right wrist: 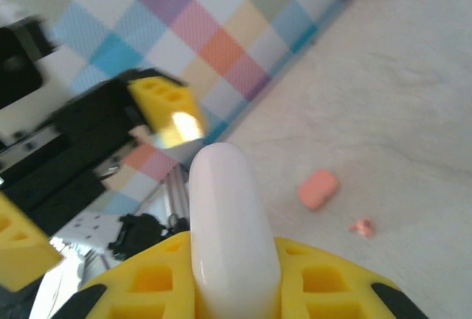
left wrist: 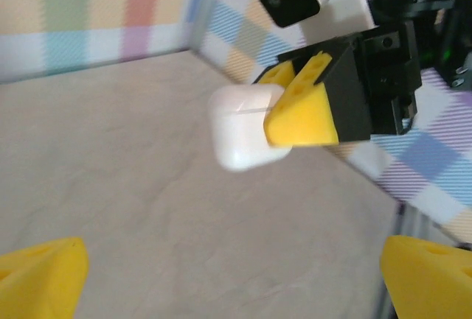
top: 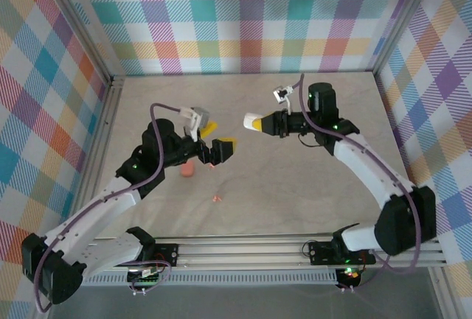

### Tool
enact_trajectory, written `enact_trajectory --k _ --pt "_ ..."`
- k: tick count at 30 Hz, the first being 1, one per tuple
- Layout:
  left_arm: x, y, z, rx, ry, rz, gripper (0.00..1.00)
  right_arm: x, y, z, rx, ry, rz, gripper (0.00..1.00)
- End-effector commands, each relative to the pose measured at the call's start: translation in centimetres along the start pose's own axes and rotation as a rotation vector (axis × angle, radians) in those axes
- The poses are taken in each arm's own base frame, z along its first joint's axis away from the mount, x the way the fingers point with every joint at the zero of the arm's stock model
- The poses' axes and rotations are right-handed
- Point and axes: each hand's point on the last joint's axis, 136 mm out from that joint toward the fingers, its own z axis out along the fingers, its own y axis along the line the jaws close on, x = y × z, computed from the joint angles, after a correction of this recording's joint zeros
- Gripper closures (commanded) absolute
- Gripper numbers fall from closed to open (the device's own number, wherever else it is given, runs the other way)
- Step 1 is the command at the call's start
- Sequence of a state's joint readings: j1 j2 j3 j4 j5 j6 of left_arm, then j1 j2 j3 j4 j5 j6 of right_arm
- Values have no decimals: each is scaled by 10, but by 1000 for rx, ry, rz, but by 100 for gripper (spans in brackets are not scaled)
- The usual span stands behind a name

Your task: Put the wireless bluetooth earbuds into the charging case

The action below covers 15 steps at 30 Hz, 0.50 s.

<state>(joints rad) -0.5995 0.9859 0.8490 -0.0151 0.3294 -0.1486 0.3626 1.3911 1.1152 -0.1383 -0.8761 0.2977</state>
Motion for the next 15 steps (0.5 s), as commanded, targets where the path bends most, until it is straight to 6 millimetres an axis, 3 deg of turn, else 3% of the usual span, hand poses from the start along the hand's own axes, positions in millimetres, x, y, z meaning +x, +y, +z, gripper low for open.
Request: enact_trajectory --k 1,4,10,15 --pt "44 63 -22 -353 96 -73 0 32 -47 12 82 138 96 87" --pt "74 98 -45 -525 179 -192 0 58 -92 31 134 255 210 88" --pt "101 148 -76 -766 173 -387 0 93 -162 63 205 396 447 87" --pt "115 156 -74 -742 244 -388 0 102 -196 62 353 502 509 86"
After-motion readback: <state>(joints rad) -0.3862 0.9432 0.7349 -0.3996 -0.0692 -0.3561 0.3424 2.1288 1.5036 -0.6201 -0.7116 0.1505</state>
